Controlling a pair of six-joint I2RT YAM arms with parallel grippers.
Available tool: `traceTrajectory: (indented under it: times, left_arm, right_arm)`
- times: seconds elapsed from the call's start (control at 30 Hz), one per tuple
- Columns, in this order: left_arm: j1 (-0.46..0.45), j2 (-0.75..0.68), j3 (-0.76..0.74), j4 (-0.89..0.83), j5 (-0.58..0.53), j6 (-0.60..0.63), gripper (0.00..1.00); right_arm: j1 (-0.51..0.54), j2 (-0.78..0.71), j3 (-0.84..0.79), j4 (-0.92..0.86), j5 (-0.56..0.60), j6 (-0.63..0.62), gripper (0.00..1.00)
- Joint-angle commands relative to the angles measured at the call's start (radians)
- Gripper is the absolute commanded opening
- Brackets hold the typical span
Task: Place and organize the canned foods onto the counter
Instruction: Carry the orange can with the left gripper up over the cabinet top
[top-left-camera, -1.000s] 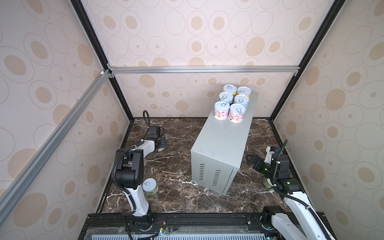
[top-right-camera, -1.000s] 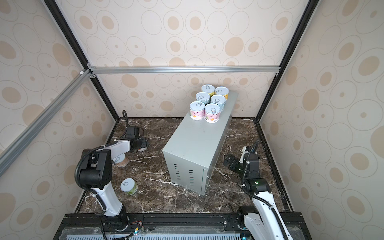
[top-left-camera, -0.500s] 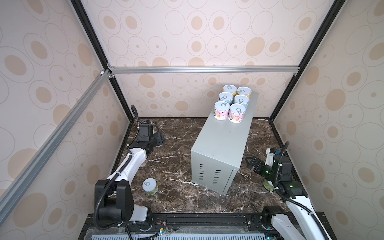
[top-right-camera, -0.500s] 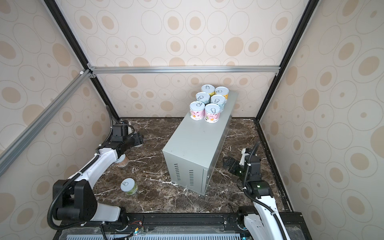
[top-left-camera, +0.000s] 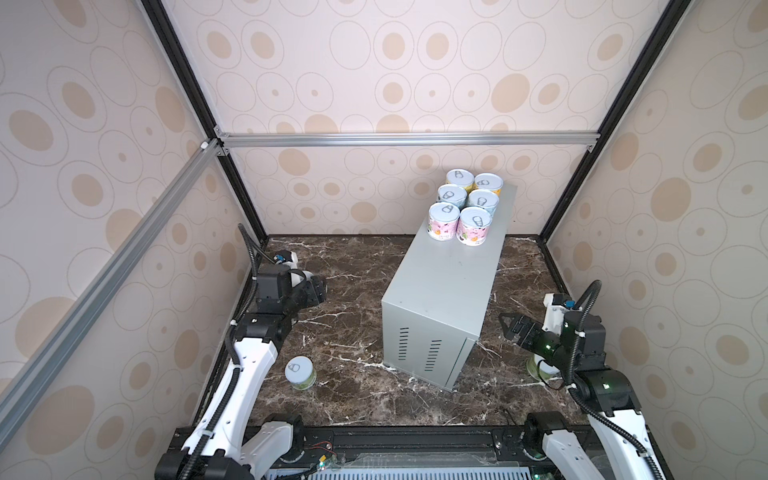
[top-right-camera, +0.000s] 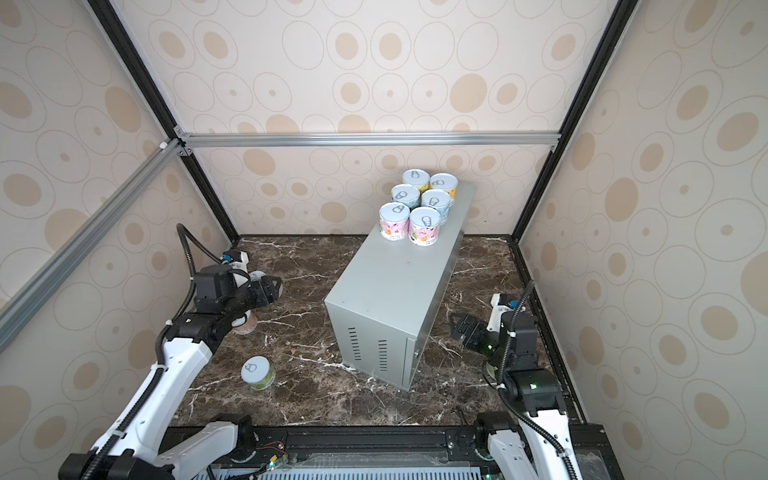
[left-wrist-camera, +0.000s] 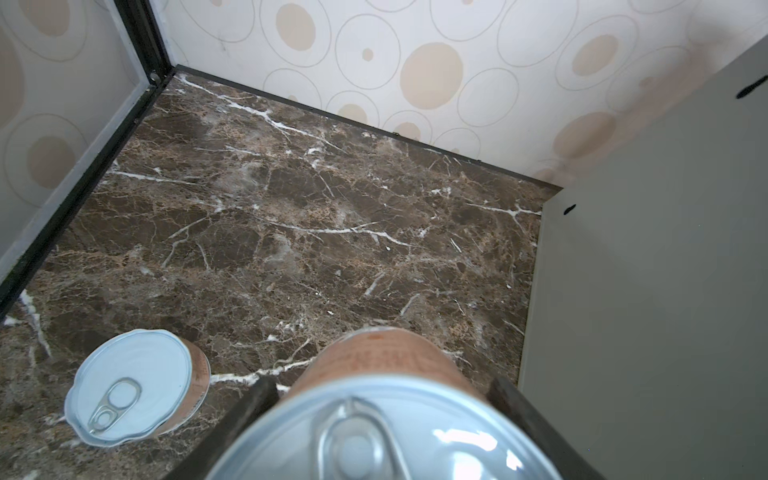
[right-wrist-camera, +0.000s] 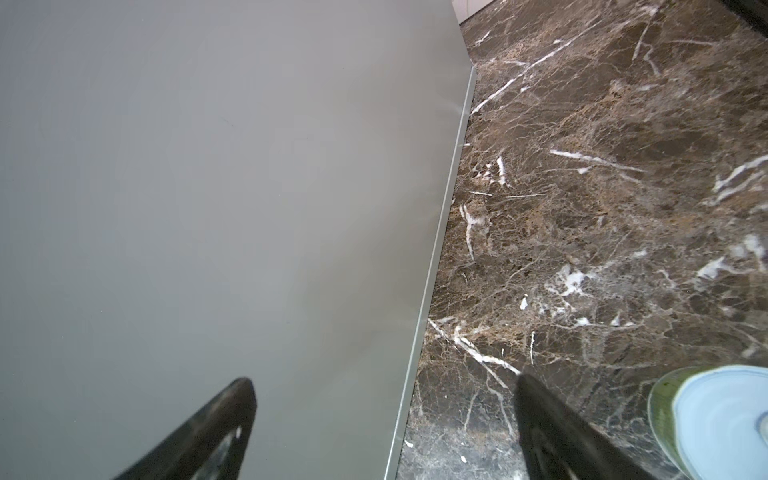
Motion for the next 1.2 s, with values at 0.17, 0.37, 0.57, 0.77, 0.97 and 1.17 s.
traceTrajectory:
  times: [0.17, 0.37, 0.57, 0.77, 0.97, 1.17]
  left_arm:
    - [-0.015, -0.111, 0.098, -0.081, 0.078, 0.033, 0.61]
    - [-0.028, -0.114, 0.222, -0.163, 0.152, 0.083, 0.61]
    - [-0.07, -0.071, 0.36, -0.214, 0.177, 0.107, 0.61]
    - [-0.178, 0.025, 0.518, -0.26, 0.123, 0.132, 0.6]
    - [-0.333, 0.143, 0.728, -0.359, -0.014, 0.175, 0.59]
    - [-0.415, 0.233, 0.858, -0.408, -0.031, 0.174, 0.58]
  right_arm:
    - [-0.004, 0.013, 0.096, -0.097, -0.016, -0.043, 0.99]
    - [-0.003, 0.035, 0.127, -0.12, -0.035, -0.047, 0.99]
    - [-0.004, 0.059, 0.176, -0.135, -0.051, -0.045, 0.99]
    - [-0.003, 0.073, 0.218, -0.145, -0.067, -0.036, 0.99]
    - [0.01, 0.116, 0.289, -0.201, -0.078, -0.058, 0.99]
    - [0.042, 0.131, 0.31, -0.21, -0.07, -0.066, 0.99]
